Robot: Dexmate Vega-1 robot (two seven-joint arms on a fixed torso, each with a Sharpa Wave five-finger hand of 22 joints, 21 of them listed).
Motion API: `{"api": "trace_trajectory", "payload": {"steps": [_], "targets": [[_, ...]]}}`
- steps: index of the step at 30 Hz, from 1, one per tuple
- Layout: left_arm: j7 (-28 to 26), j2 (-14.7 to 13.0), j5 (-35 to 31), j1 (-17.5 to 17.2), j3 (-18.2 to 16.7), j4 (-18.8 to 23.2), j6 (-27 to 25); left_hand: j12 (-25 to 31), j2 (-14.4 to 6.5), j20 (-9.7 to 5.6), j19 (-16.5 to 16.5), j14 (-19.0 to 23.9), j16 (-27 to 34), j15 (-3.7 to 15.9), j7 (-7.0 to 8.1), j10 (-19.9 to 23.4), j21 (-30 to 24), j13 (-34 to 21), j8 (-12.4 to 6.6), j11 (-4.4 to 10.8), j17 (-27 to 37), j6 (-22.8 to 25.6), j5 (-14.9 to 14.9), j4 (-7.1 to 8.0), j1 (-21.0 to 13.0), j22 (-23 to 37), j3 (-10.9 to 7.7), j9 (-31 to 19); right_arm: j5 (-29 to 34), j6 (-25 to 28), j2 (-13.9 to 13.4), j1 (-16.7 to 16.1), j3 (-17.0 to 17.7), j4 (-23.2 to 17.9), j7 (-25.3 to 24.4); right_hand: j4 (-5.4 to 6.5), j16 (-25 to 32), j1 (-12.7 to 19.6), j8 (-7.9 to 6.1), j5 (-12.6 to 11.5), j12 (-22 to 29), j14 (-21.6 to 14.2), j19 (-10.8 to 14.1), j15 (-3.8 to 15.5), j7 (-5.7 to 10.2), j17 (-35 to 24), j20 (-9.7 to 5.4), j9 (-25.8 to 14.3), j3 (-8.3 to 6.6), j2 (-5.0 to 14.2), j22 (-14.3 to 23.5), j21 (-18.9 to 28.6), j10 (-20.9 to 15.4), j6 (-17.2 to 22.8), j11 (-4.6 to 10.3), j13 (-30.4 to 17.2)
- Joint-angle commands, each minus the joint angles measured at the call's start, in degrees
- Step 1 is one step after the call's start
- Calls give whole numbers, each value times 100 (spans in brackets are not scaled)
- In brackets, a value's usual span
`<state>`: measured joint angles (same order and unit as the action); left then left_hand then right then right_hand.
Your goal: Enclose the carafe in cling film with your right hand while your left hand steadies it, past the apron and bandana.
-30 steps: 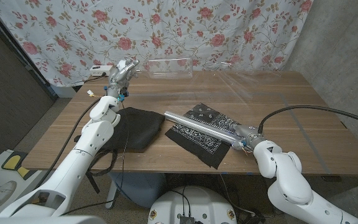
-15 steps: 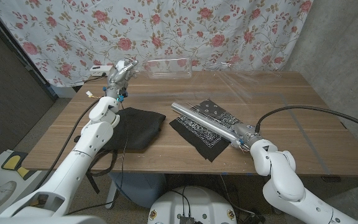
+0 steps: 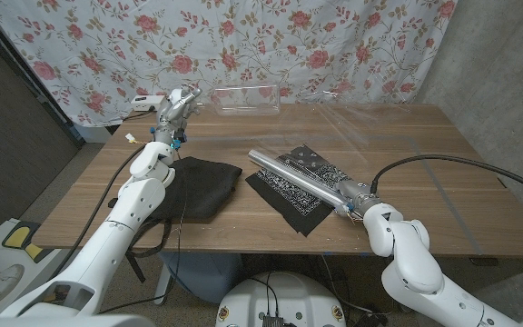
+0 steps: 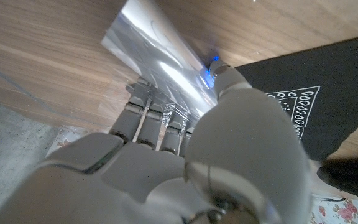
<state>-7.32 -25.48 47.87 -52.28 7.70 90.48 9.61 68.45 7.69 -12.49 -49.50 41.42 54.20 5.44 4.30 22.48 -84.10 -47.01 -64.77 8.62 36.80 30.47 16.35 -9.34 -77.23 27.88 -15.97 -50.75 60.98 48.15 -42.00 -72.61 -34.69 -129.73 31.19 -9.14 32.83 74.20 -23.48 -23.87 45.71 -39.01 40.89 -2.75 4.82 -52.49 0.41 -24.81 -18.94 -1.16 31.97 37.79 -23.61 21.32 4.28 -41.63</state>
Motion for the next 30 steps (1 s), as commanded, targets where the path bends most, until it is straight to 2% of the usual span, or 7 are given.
{"api": "trace_trajectory", "payload": {"steps": [1,16,23,30], "targets": [[-34,28,-22,-19,-9,17,12,32,-1588,-25,4,278,2674,337,12,0,-50,4,-232,14,16,6,40,2,-1522,-5,-59,21,-908,-160,-96,-178,210,249,-779,12,91,770,-193,-324,1324,-1303,318,1624,147,-540,-889,-363,160,359,-1289,564,-368,-35,457,-1271],[2,21,0,-9,-13,-23,1,68,-1587,-24,12,284,2692,332,30,-7,-60,-6,-283,27,-3,-27,40,2,-1517,-16,-68,16,-779,101,-370,-131,425,-595,-885,14,157,807,-251,-389,1419,-1334,246,1618,144,-805,-871,-485,248,366,-1219,815,-273,-32,499,-1518],[-20,30,6,-20,-28,-23,10,82,-1586,-24,16,291,2699,324,33,-19,-64,-12,-299,21,-16,-8,39,2,-1514,-21,-71,42,-952,11,-397,-154,534,-666,-989,21,204,818,-268,-436,1432,-1363,211,1614,155,-953,-862,-544,287,378,-1193,947,-255,-54,501,-1579],[-10,3,7,-26,-40,-13,-5,86,-1590,-24,15,279,2708,332,45,-2,-71,13,-315,15,-14,-44,40,0,-1516,-24,-78,37,-1120,-135,-409,-198,622,-717,-1228,24,204,837,-285,-499,1469,-1230,143,1606,168,-1141,-865,-614,332,379,-1156,1114,-187,-85,529,-1727]]}}
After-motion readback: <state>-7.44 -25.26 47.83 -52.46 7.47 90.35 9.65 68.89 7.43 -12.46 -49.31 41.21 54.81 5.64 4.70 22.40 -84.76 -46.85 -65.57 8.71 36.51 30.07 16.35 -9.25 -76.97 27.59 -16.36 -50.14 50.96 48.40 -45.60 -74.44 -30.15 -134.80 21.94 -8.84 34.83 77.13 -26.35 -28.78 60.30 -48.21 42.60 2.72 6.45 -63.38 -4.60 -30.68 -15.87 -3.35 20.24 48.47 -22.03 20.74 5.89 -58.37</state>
